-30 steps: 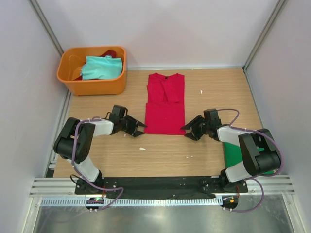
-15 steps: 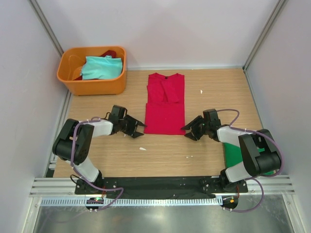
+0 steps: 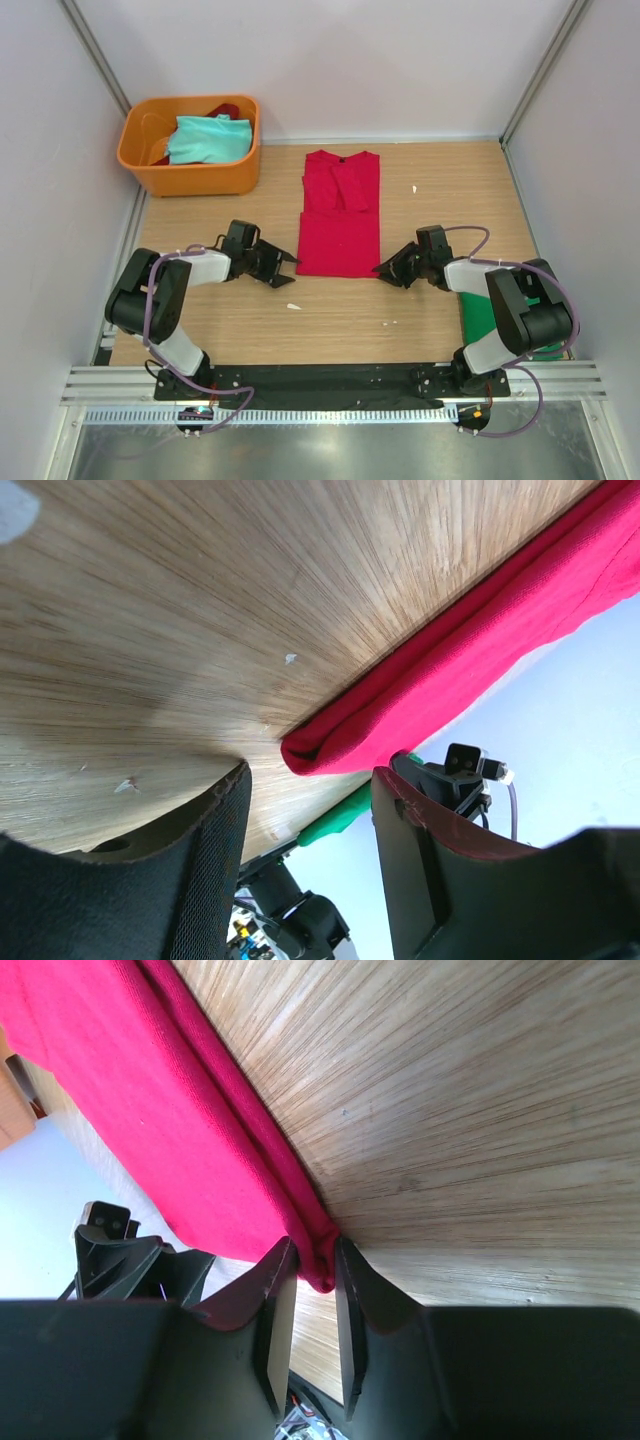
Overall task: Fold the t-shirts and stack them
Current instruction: Fold the tshirt
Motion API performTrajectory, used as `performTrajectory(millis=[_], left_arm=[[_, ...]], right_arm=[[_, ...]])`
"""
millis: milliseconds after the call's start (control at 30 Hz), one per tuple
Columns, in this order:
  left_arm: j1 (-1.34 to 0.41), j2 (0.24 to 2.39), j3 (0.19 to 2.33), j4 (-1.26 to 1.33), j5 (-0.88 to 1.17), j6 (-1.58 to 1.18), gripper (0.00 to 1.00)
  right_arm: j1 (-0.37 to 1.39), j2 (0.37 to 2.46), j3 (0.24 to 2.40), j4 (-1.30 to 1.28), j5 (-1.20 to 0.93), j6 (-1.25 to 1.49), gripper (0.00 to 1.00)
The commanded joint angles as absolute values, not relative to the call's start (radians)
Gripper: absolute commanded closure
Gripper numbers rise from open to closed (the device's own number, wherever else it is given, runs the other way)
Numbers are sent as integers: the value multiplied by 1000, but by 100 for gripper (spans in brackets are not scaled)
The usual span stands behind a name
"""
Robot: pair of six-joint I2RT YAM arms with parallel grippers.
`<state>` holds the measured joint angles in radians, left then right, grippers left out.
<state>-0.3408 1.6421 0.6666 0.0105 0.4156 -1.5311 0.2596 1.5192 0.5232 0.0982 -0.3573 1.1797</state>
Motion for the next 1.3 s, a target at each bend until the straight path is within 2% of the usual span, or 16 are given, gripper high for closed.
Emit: performTrajectory(millis=[0, 167, 467, 733, 800, 867, 900, 1067, 1267], left_arm=[[-345, 1664, 635, -46, 348, -1516, 46], [-353, 1681, 638, -31, 333, -1531, 52], [-357, 1715, 632, -5, 313, -1548, 57], [-356, 1726, 621, -5, 285, -1548, 68], [-356, 1732, 621, 27, 284, -1540, 76], [-356, 1744, 627, 35, 287, -1528, 94], [-356, 1749, 637, 34, 290, -1491, 100], [-364, 1717, 701, -58, 298, -1346, 100], [-440, 1580, 605, -103, 272, -1319, 100]], right_arm=[[264, 1548, 503, 68, -318, 1154, 73], [264, 1537, 505, 66, -322, 1154, 74], [264, 1543, 497, 90, -336, 1164, 75], [264, 1542, 497, 95, -339, 1164, 75], [264, 1542, 499, 95, -339, 1164, 75], [264, 1549, 506, 91, -344, 1148, 77], [264, 1554, 512, 87, -350, 1131, 80], [264, 1543, 511, 65, -371, 1056, 97], [264, 1430, 447, -69, -402, 882, 98]])
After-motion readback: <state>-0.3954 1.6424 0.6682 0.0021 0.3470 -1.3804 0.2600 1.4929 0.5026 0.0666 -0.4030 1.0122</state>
